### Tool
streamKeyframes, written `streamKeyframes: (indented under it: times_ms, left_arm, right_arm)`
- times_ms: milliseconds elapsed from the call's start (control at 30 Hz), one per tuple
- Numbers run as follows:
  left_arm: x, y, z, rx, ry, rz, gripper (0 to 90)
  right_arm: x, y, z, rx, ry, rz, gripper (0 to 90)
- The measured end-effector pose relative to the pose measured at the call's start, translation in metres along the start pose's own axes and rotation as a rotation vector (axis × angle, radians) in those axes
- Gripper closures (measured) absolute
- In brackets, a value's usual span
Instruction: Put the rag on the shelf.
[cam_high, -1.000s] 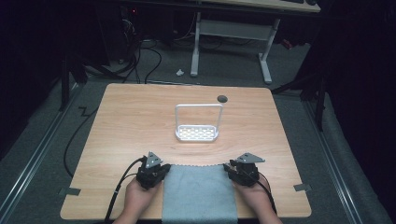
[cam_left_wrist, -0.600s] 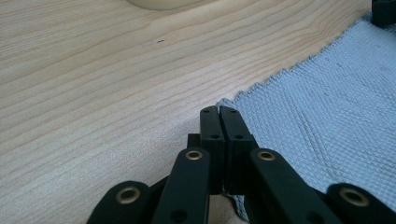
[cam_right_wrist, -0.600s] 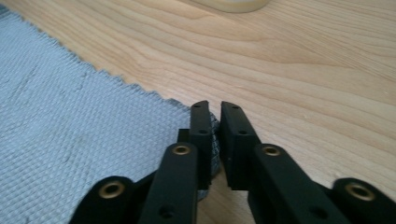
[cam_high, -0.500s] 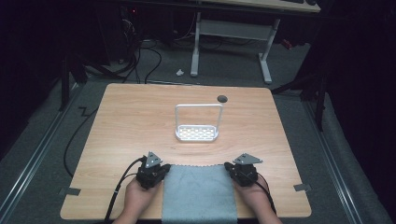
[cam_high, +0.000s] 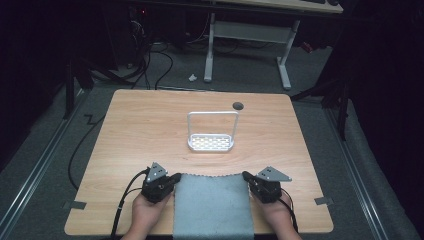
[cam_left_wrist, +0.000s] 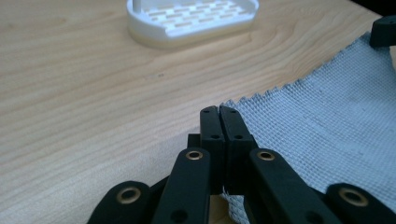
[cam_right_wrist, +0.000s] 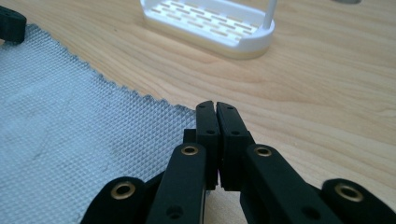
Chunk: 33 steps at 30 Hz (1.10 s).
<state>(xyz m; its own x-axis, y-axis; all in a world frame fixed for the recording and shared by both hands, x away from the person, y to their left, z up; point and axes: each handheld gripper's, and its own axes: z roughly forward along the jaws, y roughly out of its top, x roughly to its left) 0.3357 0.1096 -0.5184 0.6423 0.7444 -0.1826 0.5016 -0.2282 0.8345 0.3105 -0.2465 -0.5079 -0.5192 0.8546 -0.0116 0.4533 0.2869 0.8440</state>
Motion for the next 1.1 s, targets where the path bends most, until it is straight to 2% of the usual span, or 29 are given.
streamKeyframes:
  times_ms: [167,333,367,500,533,567,600,667,700,800,1033,1100]
  left_arm:
    - [-0.006,0.008,-0.012,-0.073,-0.01,-0.001,88.8]
    - [-0.011,0.014,-0.018,-0.094,-0.012,0.018,88.8]
    - [-0.014,0.016,-0.024,-0.107,-0.026,0.017,88.8]
    - [-0.02,0.022,-0.034,-0.129,-0.029,0.029,88.8]
    - [-0.022,0.024,-0.038,-0.135,-0.032,0.027,88.8]
    - [-0.023,0.026,-0.042,-0.146,-0.032,0.027,88.8]
    - [-0.024,0.029,-0.046,-0.159,-0.03,0.029,88.8]
    - [-0.026,0.034,-0.054,-0.186,-0.029,0.033,88.8]
    - [-0.028,0.042,-0.063,-0.221,-0.026,0.04,88.8]
    - [-0.03,0.049,-0.07,-0.246,-0.024,0.044,88.8]
    - [-0.036,0.074,-0.086,-0.313,-0.016,0.082,88.9]
    - [-0.037,0.084,-0.089,-0.336,-0.013,0.093,88.9]
  right_arm:
    - [0.003,0.004,-0.008,-0.043,0.006,0.0,89.5]
    - [0.007,0.009,-0.016,-0.079,0.006,-0.015,89.5]
    - [0.009,0.012,-0.022,-0.102,0.004,-0.015,89.5]
    - [0.012,0.017,-0.032,-0.132,-0.003,-0.028,89.5]
    - [0.013,0.022,-0.041,-0.168,-0.008,-0.029,89.5]
    - [0.013,0.022,-0.041,-0.168,-0.008,-0.029,89.5]
    - [0.014,0.027,-0.049,-0.202,-0.014,-0.031,89.5]
    - [0.014,0.03,-0.052,-0.217,-0.017,-0.032,89.5]
    - [0.015,0.035,-0.058,-0.24,-0.025,-0.04,89.5]
    - [0.015,0.046,-0.066,-0.282,-0.032,-0.052,89.5]
    - [0.017,0.068,-0.08,-0.348,-0.04,-0.074,89.5]
    - [0.017,0.082,-0.086,-0.381,-0.046,-0.086,89.5]
